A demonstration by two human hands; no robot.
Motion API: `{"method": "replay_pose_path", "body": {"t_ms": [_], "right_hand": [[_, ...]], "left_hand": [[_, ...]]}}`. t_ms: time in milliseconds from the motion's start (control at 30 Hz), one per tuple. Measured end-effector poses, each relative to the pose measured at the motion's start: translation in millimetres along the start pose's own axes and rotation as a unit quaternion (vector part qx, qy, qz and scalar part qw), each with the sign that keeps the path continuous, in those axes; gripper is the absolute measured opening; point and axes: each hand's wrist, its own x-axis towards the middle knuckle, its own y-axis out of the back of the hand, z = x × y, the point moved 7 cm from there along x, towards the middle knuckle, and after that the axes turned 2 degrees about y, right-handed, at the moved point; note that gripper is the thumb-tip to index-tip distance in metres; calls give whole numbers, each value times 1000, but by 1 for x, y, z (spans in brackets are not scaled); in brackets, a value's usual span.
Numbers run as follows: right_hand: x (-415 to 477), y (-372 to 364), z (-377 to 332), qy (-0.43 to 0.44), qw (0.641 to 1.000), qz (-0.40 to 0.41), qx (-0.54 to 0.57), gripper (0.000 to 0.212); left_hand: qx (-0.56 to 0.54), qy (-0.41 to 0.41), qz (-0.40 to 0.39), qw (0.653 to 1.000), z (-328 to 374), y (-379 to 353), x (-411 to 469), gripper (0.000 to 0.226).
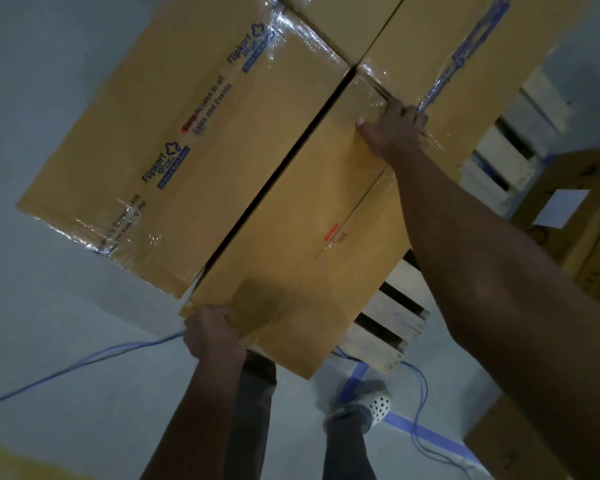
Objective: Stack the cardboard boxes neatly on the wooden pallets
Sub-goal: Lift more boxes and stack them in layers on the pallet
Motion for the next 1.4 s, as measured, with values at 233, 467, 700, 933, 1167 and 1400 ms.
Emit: {"method": "replay_pose_path", "body": {"t_ms": [233,467,700,933,1167,1400], "right_hand": [[-12,-29,1,27,995,10,96,86],[-25,-47,10,73,993,-37,82,97],[-19,-49,9,78,994,-63,41,99],[-22,-54,7,85,996,-31,28,96],[-24,-56,7,92,994,-33,44,96],[-47,-39,25,106,987,-40,112,83]], "left_hand": [[-62,10,-49,997,29,-13,-25,21],[-39,-1,-18,999,43,-4,-11,8],[-62,-21,-12,998,34,-14,-2,53],[-76,-85,-59,992,29,-6,-3,85],[58,-162,11,985,32,13,3,55],[267,-460,-33,846,93,-57,-95,71]]}}
